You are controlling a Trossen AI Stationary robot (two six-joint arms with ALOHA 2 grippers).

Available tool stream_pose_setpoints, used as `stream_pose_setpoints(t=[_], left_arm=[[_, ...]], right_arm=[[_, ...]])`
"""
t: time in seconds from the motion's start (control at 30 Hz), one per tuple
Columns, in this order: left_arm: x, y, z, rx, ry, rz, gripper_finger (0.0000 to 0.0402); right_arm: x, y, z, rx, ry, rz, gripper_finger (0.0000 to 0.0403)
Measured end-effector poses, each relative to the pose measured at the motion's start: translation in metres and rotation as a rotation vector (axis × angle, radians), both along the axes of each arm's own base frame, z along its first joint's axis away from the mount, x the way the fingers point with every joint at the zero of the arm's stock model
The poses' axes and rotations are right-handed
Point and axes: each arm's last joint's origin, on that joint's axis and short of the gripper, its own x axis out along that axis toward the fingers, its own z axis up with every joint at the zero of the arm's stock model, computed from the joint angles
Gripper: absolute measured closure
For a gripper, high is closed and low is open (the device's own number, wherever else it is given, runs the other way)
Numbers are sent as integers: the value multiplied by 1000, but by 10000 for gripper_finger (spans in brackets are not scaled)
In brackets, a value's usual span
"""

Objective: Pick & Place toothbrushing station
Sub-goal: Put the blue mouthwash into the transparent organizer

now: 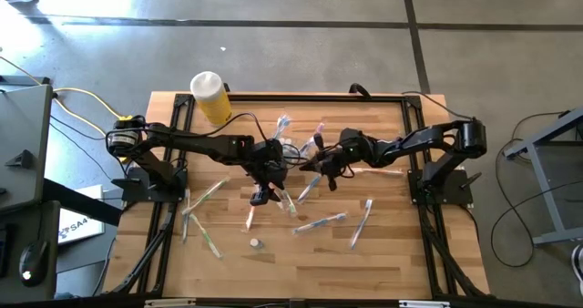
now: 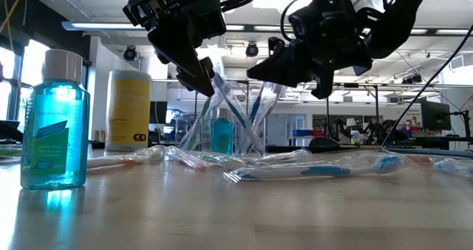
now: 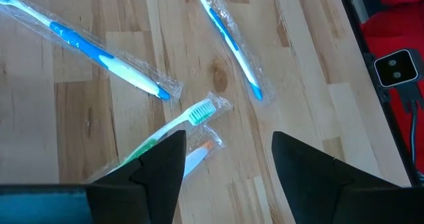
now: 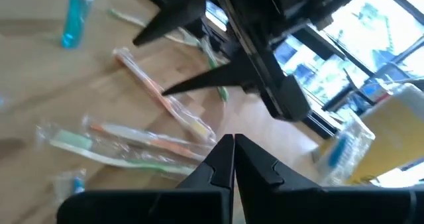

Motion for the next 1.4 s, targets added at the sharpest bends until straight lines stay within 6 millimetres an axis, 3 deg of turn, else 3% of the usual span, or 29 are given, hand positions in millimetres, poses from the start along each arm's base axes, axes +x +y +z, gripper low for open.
stream_pose_setpoints(t=[0.47, 0.9, 1.0, 1.23, 1.4], left_arm=[[0, 0, 0, 0, 7, 0, 183], [-6, 0, -4, -22, 91, 21, 183], [-10, -5, 6, -46, 101, 18, 183], [-32, -39, 61, 109, 34, 57, 183], [-48, -65, 69, 180, 62, 152, 183]], right_arm=[[4, 21, 0, -313, 12, -298, 399], [-9, 77, 3, -470, 135, -544, 400], [-13, 78, 3, -468, 171, -590, 400], [-19, 69, -1, -356, 237, -658, 400], [-19, 63, -3, -330, 249, -685, 400]])
